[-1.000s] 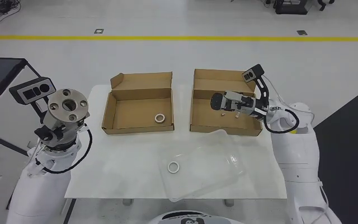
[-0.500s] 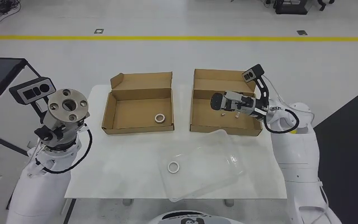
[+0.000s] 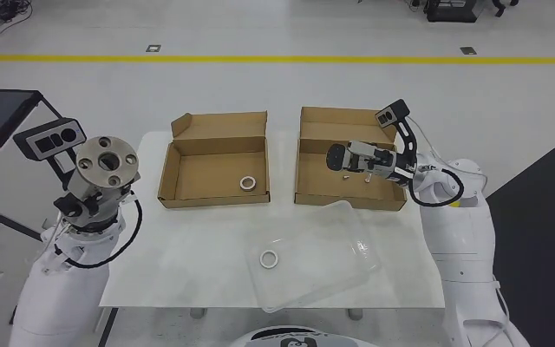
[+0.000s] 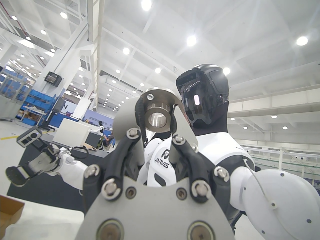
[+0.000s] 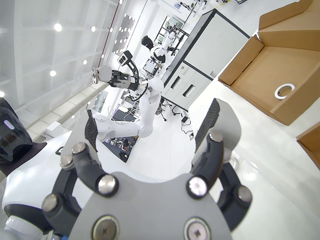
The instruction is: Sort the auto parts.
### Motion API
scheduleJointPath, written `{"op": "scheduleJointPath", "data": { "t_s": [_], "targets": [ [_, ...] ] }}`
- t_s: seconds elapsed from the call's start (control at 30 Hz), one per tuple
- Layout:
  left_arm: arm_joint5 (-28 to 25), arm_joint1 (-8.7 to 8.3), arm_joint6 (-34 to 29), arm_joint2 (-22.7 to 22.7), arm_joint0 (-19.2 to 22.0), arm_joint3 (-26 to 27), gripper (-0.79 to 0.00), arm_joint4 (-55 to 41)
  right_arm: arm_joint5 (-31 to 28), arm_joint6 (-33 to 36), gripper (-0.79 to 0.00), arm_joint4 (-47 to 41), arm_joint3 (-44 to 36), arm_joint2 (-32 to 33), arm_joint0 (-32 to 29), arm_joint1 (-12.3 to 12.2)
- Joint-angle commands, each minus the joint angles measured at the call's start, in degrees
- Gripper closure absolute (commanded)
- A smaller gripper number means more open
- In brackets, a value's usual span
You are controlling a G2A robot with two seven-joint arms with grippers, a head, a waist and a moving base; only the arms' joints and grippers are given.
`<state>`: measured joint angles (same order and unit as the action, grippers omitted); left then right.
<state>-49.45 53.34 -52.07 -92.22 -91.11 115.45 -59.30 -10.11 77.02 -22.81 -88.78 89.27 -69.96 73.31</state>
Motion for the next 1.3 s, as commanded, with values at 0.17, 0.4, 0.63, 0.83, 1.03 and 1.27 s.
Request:
{"op": "scheduleJointPath", "data": {
  "t_s": [0.17, 0.4, 0.63, 0.83, 1.03, 1.27],
  "targets": [
    [5.12, 0.41, 4.11, -0.31, 0.54, -0.05, 0.0, 16.34, 0.0, 0.0, -0.785, 0.0, 0.0, 0.0, 0.0, 0.0],
    [10.73, 0.58, 5.07, 0.51, 0.75, -0.17, 0.0, 29.91, 0.0, 0.0, -0.785, 0.0, 0.0, 0.0, 0.0, 0.0],
    [16.54, 0.8, 7.59, 2.19, 5.08, -2.26, 0.0, 39.51, 0.0, 0.0, -0.785, 0.0, 0.0, 0.0, 0.0, 0.0],
    [18.88, 1.13, 8.87, 5.35, 12.96, -6.55, 0.0, 46.55, 0.0, 0.0, -0.785, 0.0, 0.0, 0.0, 0.0, 0.0],
    [20.2, 1.8, 12.8, 10.13, 19.39, -11.49, 0.0, 58.47, 0.0, 0.0, -0.785, 0.0, 0.0, 0.0, 0.0, 0.0],
    [19.45, 2.44, 16.7, 15.53, 22.97, -15.97, 0.0, 77.84, 0.0, 0.0, -0.785, 0.0, 0.0, 0.0, 0.0, 0.0]
  ]
}}
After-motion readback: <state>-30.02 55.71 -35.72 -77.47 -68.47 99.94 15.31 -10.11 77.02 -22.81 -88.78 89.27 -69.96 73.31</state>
